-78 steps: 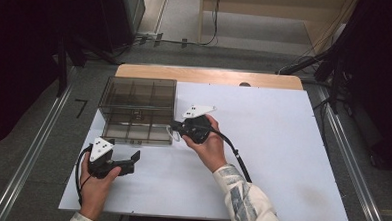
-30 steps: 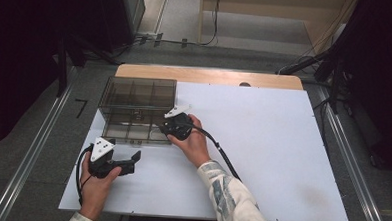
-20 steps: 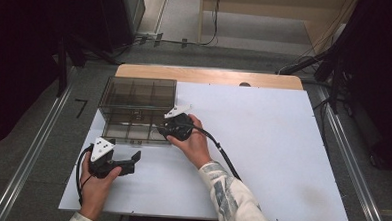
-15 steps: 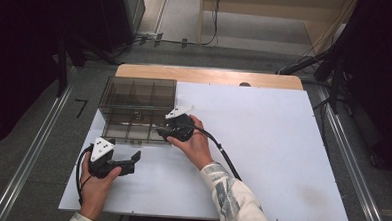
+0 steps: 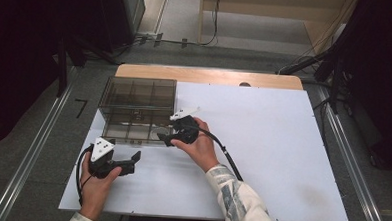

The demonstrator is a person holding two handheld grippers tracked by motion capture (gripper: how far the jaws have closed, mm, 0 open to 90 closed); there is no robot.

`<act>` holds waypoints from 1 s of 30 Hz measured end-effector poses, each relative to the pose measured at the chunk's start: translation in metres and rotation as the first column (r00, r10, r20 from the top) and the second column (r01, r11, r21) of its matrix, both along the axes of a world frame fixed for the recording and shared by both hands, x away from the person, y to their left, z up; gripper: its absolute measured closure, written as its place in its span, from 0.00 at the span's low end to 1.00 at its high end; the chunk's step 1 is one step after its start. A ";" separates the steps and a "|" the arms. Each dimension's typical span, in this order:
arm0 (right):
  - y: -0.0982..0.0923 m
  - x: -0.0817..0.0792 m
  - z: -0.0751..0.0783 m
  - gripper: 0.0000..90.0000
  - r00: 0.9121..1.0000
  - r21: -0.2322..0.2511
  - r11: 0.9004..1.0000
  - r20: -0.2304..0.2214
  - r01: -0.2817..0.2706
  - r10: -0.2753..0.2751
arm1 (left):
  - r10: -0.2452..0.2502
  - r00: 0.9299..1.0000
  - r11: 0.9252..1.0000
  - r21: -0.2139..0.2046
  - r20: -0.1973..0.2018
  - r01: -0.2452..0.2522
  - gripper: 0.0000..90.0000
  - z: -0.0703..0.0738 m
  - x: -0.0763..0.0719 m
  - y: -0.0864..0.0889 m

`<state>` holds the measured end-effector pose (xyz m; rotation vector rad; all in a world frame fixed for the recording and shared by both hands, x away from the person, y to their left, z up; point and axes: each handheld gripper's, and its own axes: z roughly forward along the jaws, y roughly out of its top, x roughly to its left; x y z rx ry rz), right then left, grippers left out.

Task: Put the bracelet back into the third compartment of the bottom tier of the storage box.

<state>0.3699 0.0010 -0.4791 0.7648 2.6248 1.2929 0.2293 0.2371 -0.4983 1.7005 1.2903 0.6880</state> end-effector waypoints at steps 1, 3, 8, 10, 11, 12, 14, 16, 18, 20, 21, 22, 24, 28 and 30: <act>-0.001 0.000 0.000 0.33 1.000 -0.001 1.000 0.008 0.001 -0.001 | -0.001 1.000 1.000 0.001 -0.001 0.001 0.01 0.000 0.000 0.000; -0.003 -0.001 0.000 0.32 1.000 0.000 1.000 0.001 0.003 -0.003 | 0.001 1.000 1.000 0.000 0.001 -0.001 0.01 0.000 0.000 0.000; -0.010 -0.002 0.001 0.32 1.000 -0.003 1.000 0.001 0.012 -0.012 | 0.002 1.000 1.000 0.000 0.000 -0.002 0.01 0.000 0.000 0.000; -0.013 -0.002 0.001 0.32 1.000 0.001 1.000 -0.007 0.014 -0.014 | 0.002 1.000 1.000 0.001 0.000 -0.002 0.01 0.000 0.000 0.000; -0.015 -0.003 0.001 0.32 1.000 -0.002 1.000 -0.004 0.018 -0.018 | 0.003 1.000 1.000 0.002 0.000 -0.003 0.01 0.000 -0.001 0.000; -0.017 -0.003 0.002 0.32 1.000 -0.008 1.000 0.004 0.018 -0.018 | 0.003 1.000 1.000 0.002 0.001 -0.003 0.01 0.000 -0.001 0.000; -0.021 -0.003 0.002 0.32 1.000 -0.012 1.000 0.009 0.028 -0.028 | 0.004 1.000 1.000 0.003 0.000 -0.004 0.01 0.000 -0.001 0.001; -0.025 -0.003 0.003 0.31 0.999 -0.013 0.999 0.012 0.038 -0.038 | 0.003 1.000 1.000 0.002 0.001 -0.003 0.01 0.000 -0.001 0.001; -0.029 -0.003 0.003 0.31 0.999 -0.016 0.999 0.012 0.048 -0.048 | 0.004 1.000 1.000 0.004 0.001 -0.004 0.01 0.000 -0.001 0.000; -0.033 -0.004 0.002 0.31 0.999 -0.017 0.998 0.011 0.054 -0.054 | 0.003 1.000 1.000 0.006 -0.001 -0.003 0.01 0.000 -0.001 0.000; -0.035 -0.005 0.002 0.31 0.998 -0.018 0.998 0.011 0.057 -0.057 | 0.002 1.000 1.000 0.006 -0.001 -0.002 0.01 0.000 -0.001 0.000; -0.037 -0.005 0.002 0.31 0.998 -0.017 0.998 0.011 0.058 -0.058 | 0.003 1.000 1.000 0.005 -0.001 -0.003 0.01 0.000 -0.001 0.000; -0.041 -0.005 0.002 0.30 0.998 -0.016 0.998 0.003 0.062 -0.062 | 0.004 1.000 1.000 0.005 -0.001 -0.004 0.01 0.000 -0.001 0.000; -0.049 -0.007 0.003 0.30 0.997 -0.015 0.997 0.006 0.074 -0.074 | 0.004 1.000 1.000 0.003 0.001 -0.004 0.01 0.000 -0.001 0.001; -0.051 -0.007 0.003 0.30 0.997 -0.016 0.997 0.009 0.076 -0.076 | 0.004 1.000 1.000 0.003 0.001 -0.004 0.01 0.000 -0.001 0.001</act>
